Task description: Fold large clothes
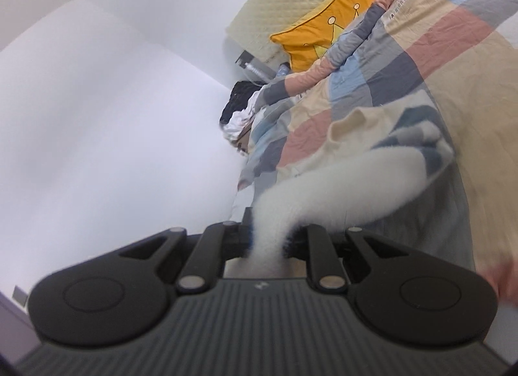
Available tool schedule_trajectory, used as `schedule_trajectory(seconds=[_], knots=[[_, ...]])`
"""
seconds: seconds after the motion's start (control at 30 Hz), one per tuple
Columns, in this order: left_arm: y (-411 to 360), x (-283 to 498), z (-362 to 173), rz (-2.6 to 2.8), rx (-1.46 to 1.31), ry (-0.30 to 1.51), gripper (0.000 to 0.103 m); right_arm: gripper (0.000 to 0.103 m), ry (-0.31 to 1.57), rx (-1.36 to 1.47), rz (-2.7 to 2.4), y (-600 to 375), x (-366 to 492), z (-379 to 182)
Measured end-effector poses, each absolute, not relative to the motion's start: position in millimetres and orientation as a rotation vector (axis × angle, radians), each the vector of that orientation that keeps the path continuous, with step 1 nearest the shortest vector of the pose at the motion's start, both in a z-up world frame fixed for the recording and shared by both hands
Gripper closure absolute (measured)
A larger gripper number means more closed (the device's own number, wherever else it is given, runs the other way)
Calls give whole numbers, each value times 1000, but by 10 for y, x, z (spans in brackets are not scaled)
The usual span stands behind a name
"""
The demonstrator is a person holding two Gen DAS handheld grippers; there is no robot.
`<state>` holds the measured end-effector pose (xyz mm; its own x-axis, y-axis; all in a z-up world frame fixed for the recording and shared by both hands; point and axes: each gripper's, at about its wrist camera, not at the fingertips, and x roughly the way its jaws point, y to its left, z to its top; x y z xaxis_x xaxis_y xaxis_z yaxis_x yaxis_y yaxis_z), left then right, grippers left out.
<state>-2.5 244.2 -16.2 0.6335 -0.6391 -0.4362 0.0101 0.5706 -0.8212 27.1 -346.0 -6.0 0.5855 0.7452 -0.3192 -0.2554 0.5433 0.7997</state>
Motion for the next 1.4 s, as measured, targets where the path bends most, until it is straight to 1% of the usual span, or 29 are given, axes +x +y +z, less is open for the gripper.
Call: schedule_trajectory(seconds=[0.13, 0.27, 0.37, 0.5, 0.6, 0.67, 0.77, 0.9, 1.03, 1.2, 1.33, 1.4], knots=[[2404, -342, -239, -429, -911, 852, 90, 87, 760, 803, 644, -3516, -108, -140], [2345, -174, -181, -445, -900, 811, 90, 86, 768, 835, 615, -3528, -5, -210], [2301, 217, -86, -426, -893, 761, 90, 86, 741, 880, 594, -3549, 302, -203], [2285, 923, -2, -375, -903, 694, 90, 86, 705, 925, 541, -3546, 860, -175], [2347, 1479, -124, -330, -983, 698, 90, 86, 706, 953, 450, -3567, 1284, -263], [2347, 1807, -160, -303, -964, 688, 90, 86, 722, 975, 408, -3572, 1513, -360], [2373, 2235, -369, -279, -995, 689, 90, 86, 722, 978, 384, -3572, 1804, -504], [2336, 2759, -754, -239, -991, 689, 90, 86, 736, 1034, 339, -3557, 2173, -841], [2303, 3130, -1208, -210, -966, 696, 89, 86, 762, 1099, 278, -3581, 2500, -1307], [2356, 3502, -1791, -195, -976, 717, 89, 86, 784, 1092, 247, -3565, 2729, -1816], [2364, 3766, -2071, -202, -995, 709, 89, 86, 788, 1150, 252, -3652, 2849, -2000], [2339, 3895, -2139, -191, -959, 714, 89, 85, 797, 1161, 263, -3681, 2949, -2038]])
